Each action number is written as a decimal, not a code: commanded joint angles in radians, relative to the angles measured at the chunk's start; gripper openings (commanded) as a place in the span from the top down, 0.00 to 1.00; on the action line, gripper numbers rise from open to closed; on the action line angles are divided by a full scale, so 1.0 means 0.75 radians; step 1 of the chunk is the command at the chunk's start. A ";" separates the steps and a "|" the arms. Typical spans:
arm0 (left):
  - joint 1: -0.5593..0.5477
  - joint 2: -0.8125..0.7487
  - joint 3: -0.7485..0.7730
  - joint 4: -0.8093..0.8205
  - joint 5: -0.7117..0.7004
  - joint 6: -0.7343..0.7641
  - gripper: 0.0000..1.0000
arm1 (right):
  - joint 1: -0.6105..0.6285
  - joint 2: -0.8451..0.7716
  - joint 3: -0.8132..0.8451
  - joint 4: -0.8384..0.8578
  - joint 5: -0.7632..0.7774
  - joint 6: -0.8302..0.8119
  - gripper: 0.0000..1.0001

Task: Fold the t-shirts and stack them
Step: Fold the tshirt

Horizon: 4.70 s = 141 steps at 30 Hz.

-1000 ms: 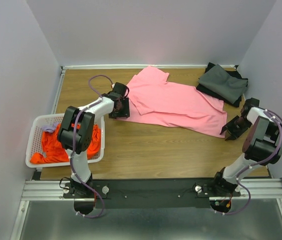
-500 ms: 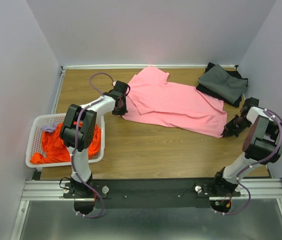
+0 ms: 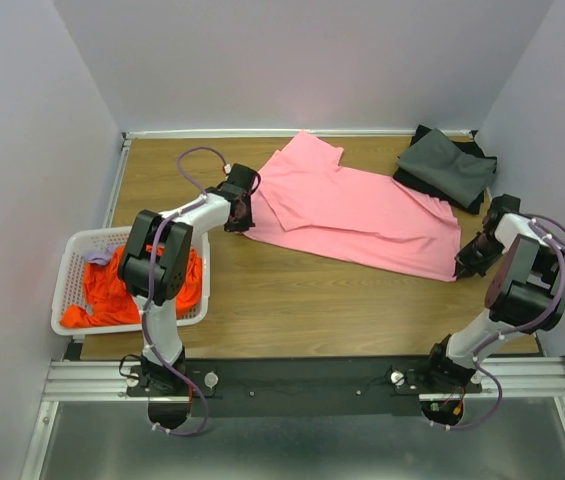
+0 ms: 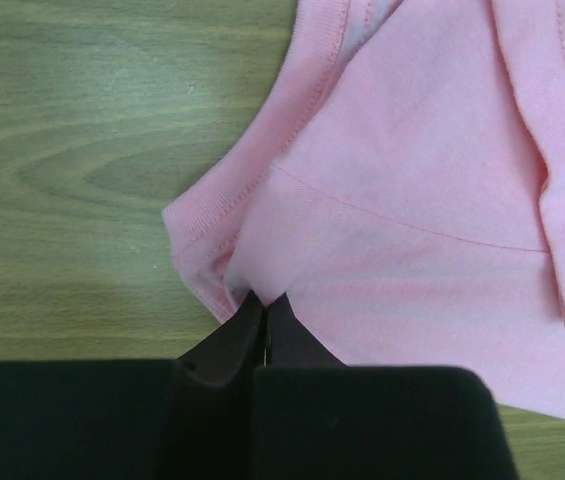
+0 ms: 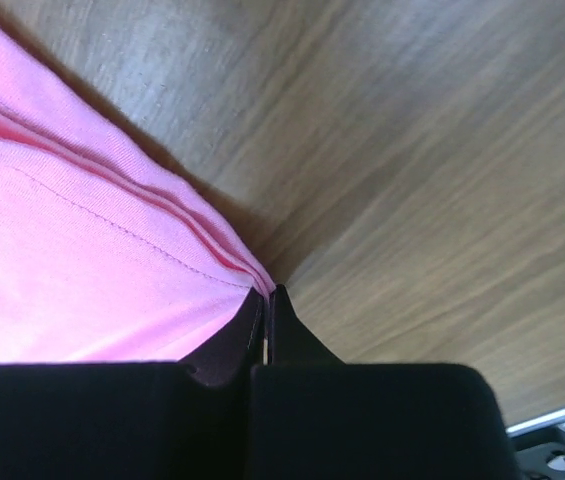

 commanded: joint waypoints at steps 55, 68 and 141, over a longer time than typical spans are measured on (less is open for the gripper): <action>-0.306 0.166 0.279 -0.090 0.012 -0.069 0.43 | 0.023 -0.381 -0.001 -0.104 -0.183 -0.102 0.29; -0.310 0.217 0.357 -0.115 0.004 -0.038 0.51 | 0.023 -0.389 -0.016 -0.102 -0.189 -0.106 0.29; -0.351 0.581 1.030 -0.254 0.079 0.193 0.76 | 0.023 -0.319 0.005 -0.112 -0.163 -0.086 0.29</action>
